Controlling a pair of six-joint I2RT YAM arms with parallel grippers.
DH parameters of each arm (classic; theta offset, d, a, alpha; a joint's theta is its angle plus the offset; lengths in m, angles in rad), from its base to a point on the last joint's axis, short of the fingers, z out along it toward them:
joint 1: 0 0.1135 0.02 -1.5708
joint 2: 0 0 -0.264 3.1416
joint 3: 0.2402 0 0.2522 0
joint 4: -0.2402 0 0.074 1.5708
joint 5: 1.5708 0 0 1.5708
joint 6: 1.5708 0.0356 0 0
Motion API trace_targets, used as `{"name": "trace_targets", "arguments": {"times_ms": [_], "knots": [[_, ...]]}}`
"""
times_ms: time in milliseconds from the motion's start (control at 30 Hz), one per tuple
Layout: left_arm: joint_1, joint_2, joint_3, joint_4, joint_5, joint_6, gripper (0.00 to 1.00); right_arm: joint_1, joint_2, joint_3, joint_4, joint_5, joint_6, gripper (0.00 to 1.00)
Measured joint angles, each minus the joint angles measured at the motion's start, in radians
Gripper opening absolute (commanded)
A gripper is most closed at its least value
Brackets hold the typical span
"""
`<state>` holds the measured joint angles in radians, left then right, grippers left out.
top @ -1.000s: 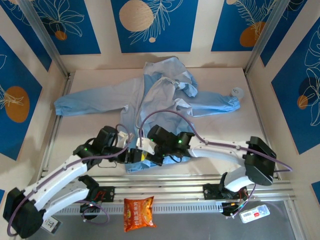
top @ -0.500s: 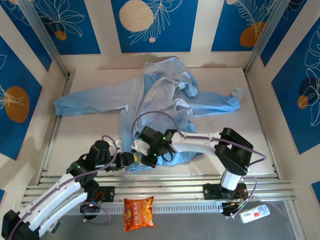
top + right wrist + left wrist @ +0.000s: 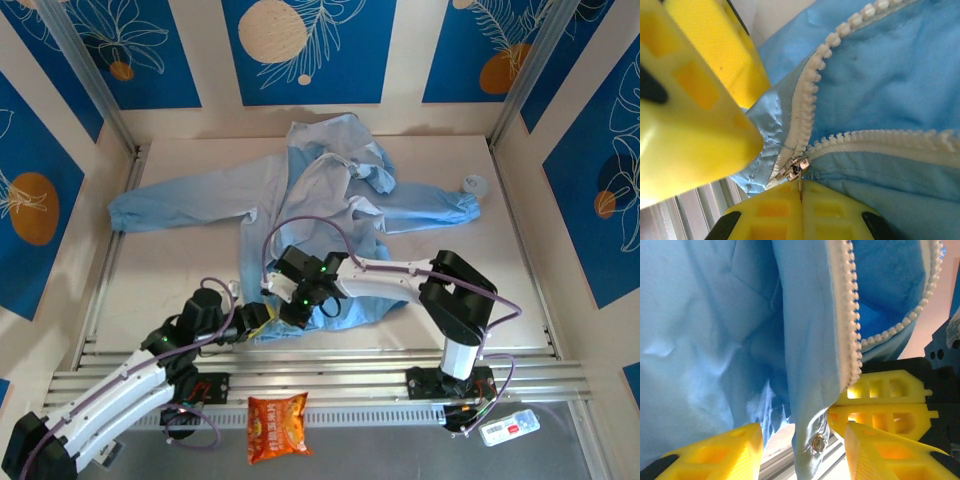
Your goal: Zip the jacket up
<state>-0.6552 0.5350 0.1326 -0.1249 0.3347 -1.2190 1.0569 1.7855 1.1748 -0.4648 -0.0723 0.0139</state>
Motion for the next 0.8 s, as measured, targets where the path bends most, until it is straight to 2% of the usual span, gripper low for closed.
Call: {"name": "trace_targets", "arguments": {"times_ms": [67, 200, 333, 400, 467, 567, 800], "knots": [[-0.004, 0.009, -0.012, 0.038, -0.005, -0.014, 0.46, -0.005, 0.005, 0.010, 0.000, -0.005, 0.005, 0.00], [-0.008, 0.036, -0.033, 0.092, -0.020, -0.045, 0.35, -0.016, 0.019, 0.029, 0.000, -0.019, 0.016, 0.00], [-0.009, 0.061, -0.034, 0.134, -0.032, -0.061, 0.30, -0.026, 0.033, 0.039, 0.001, -0.037, 0.023, 0.00], [-0.009, 0.070, -0.034, 0.150, -0.039, -0.065, 0.19, -0.030, 0.033, 0.042, 0.000, -0.042, 0.023, 0.00], [-0.010, 0.071, -0.034, 0.166, -0.043, -0.066, 0.01, -0.031, 0.033, 0.043, 0.000, -0.042, 0.023, 0.00], [-0.011, 0.071, -0.022, 0.153, -0.046, -0.060, 0.00, -0.031, 0.033, 0.047, -0.006, -0.040, 0.023, 0.00], [0.023, 0.083, 0.161, -0.097, 0.013, 0.066, 0.00, -0.023, 0.014, 0.116, -0.083, -0.028, 0.019, 0.00]]}}
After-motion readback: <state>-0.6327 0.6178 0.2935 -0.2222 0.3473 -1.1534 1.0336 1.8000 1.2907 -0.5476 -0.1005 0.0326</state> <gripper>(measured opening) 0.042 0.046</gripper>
